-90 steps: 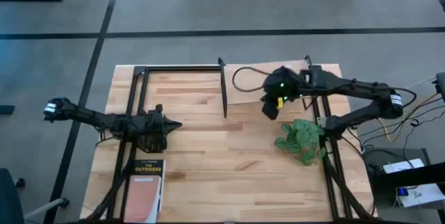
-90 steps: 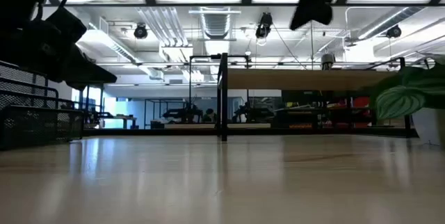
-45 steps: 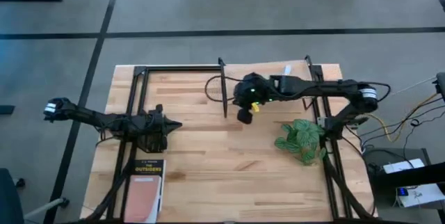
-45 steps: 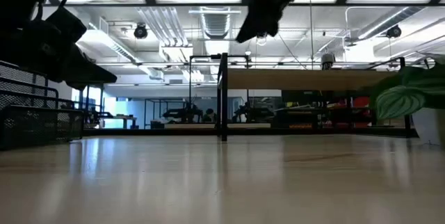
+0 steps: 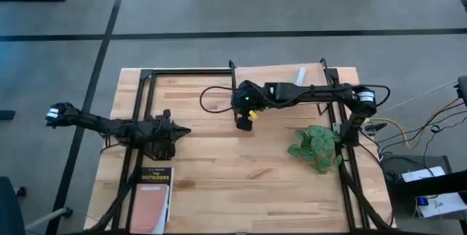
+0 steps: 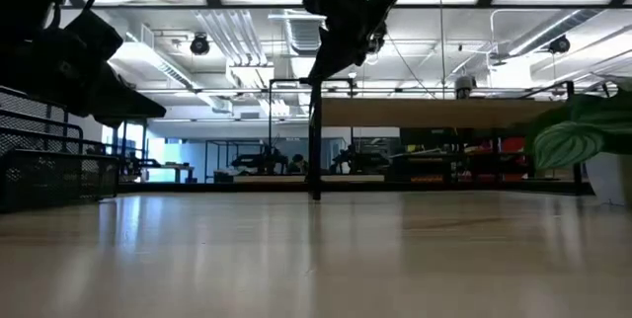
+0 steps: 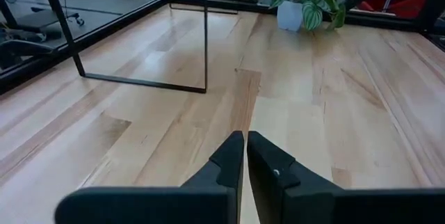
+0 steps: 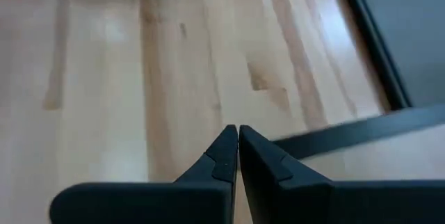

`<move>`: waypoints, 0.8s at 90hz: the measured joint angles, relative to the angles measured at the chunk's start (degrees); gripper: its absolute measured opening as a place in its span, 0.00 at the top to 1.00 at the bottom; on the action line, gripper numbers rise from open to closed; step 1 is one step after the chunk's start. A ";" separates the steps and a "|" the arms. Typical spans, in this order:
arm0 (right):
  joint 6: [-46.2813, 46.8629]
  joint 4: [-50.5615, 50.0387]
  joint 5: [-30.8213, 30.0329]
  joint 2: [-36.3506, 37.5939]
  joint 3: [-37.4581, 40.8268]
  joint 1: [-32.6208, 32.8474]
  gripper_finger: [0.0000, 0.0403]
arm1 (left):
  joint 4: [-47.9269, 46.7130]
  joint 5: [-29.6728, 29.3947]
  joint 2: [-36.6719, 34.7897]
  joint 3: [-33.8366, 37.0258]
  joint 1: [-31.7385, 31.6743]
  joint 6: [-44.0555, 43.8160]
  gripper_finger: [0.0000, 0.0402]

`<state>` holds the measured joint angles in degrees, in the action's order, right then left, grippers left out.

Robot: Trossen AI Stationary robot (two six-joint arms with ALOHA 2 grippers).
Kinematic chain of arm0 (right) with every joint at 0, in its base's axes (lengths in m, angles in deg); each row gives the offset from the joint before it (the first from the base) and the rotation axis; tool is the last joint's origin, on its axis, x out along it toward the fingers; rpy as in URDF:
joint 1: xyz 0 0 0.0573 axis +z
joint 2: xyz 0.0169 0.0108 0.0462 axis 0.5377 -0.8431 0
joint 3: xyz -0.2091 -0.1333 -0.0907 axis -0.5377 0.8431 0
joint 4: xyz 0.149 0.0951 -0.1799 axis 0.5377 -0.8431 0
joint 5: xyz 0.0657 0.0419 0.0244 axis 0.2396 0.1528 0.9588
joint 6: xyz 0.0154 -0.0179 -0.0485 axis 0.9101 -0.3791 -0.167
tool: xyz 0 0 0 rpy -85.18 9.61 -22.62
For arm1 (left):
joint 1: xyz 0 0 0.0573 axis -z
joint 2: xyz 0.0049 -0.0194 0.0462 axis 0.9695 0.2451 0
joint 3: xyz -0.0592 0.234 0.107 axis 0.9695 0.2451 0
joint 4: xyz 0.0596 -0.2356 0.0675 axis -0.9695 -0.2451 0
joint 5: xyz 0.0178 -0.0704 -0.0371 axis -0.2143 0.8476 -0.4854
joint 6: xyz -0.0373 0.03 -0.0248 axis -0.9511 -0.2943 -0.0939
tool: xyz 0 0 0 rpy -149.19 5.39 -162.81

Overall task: Stock shelves
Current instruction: Adjust the shelf

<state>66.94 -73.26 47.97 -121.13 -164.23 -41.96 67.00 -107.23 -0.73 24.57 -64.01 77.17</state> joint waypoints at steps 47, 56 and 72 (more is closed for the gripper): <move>2.18 -1.30 -9.68 0.50 0.11 -0.20 1.00 | 0.00 0.00 0.00 0.00 0.00 0.02 0.99; 3.44 -1.49 -9.41 1.01 0.13 0.09 1.00 | 0.00 0.00 0.00 -0.01 -0.01 0.00 0.99; 4.34 -4.58 -9.36 1.73 0.13 2.52 1.00 | 0.00 0.00 0.00 0.00 0.00 0.01 0.99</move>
<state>71.28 -77.84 38.61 -119.39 -164.10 -39.44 67.00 -107.23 -0.73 24.57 -64.01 77.17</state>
